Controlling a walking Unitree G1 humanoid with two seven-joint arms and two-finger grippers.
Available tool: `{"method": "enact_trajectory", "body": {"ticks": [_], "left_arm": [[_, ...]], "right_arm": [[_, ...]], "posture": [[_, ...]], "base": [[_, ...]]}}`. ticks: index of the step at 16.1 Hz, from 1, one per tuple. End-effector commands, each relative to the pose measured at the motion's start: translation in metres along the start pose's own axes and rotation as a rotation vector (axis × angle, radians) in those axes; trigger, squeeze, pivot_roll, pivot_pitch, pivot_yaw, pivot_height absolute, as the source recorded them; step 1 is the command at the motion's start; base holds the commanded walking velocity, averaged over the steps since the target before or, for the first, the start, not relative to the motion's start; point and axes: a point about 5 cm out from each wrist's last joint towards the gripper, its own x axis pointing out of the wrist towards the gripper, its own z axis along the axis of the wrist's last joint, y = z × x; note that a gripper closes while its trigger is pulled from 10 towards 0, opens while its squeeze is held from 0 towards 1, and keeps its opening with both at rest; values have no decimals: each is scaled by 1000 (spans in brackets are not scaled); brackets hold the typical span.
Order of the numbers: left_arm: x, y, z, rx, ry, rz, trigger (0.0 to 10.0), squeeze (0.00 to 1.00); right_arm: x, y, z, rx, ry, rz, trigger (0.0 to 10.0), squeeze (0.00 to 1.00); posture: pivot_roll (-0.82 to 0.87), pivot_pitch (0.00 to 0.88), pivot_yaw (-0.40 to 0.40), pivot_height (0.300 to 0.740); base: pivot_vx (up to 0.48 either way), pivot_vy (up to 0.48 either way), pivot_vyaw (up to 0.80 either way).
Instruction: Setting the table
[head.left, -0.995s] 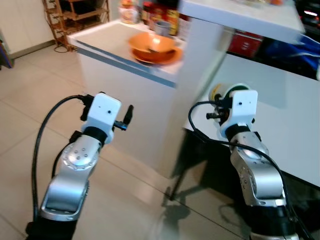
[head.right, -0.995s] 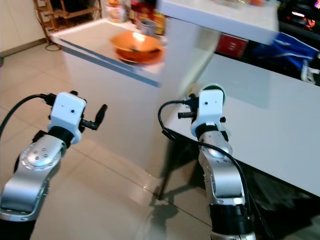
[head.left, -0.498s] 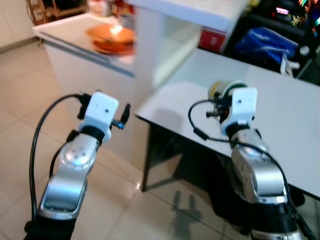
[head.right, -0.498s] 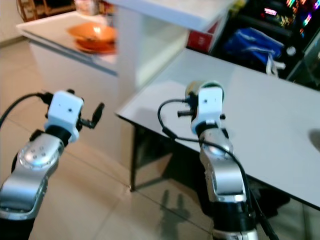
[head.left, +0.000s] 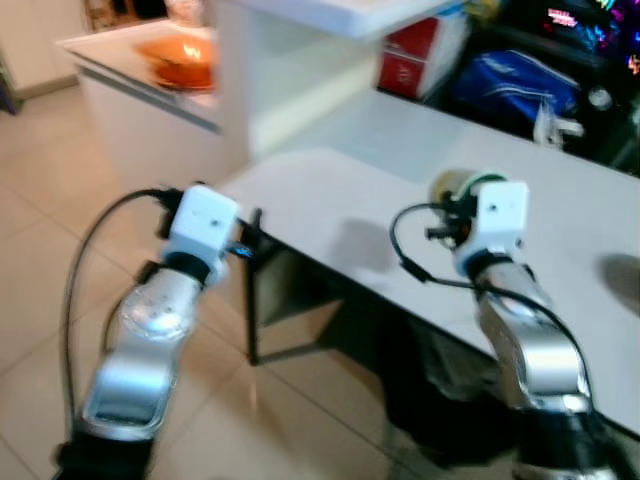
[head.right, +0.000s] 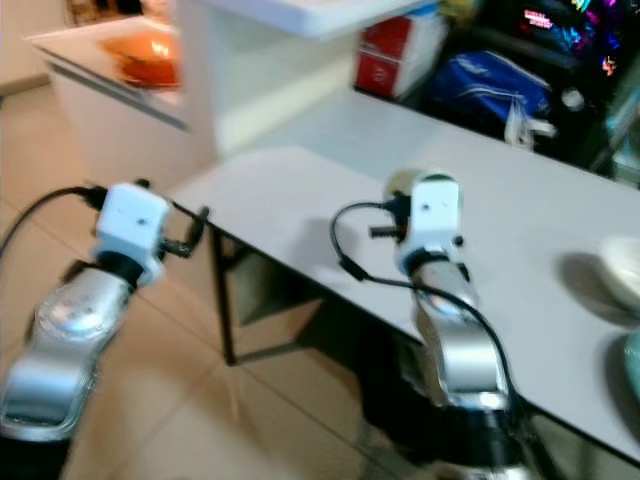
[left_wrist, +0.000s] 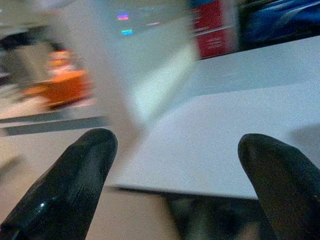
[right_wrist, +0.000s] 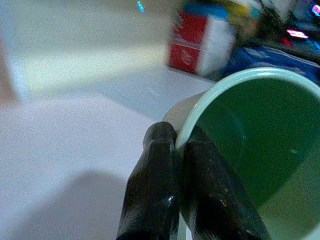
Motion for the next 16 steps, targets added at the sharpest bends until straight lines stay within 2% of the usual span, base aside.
{"method": "enact_trajectory", "body": {"ticks": [1,2,5,6,8,10,11,14,16], "left_arm": [[0,4,3,19,-16,2,10000,0],[0,3,3,18,-16,-2,10000,0],[0,1,3,25,-18,-29,10000,0],[-2,-1,3,32,-20,-70,10000,0],[-4,0,1,52,-12,-95,10000,0],[-5,5,0,59,-10,-89,10000,0],[-6,6,-1,48,-7,-116,10000,0],[-15,4,-5,48,6,-277,10000,0],[-20,6,-4,55,8,-327,10000,0]], "right_arm": [[-2,3,8,-30,-13,41,10000,0],[-5,6,5,-109,31,99,10000,0],[-6,3,3,-129,115,136,10000,0],[-7,3,7,-149,154,204,10000,0],[-10,0,15,-262,161,275,10000,0],[-9,-1,23,-326,155,299,10000,0],[-7,1,26,-360,158,330,10000,0],[-1,16,32,-364,145,434,10000,0],[1,26,35,-356,131,493,10000,0]], "posture": [[-14,0,-65,740],[-16,0,-65,740],[-17,0,-63,740],[-17,0,-64,740],[-19,0,-65,740],[-21,0,-65,740],[-21,0,-63,740],[-14,0,-61,740],[-5,0,-65,740]], "base": [[0,-480,0],[0,-480,0],[0,-480,0],[0,-480,0],[0,-480,0],[0,-480,0],[0,0,0],[0,0,0],[0,0,0]]}}
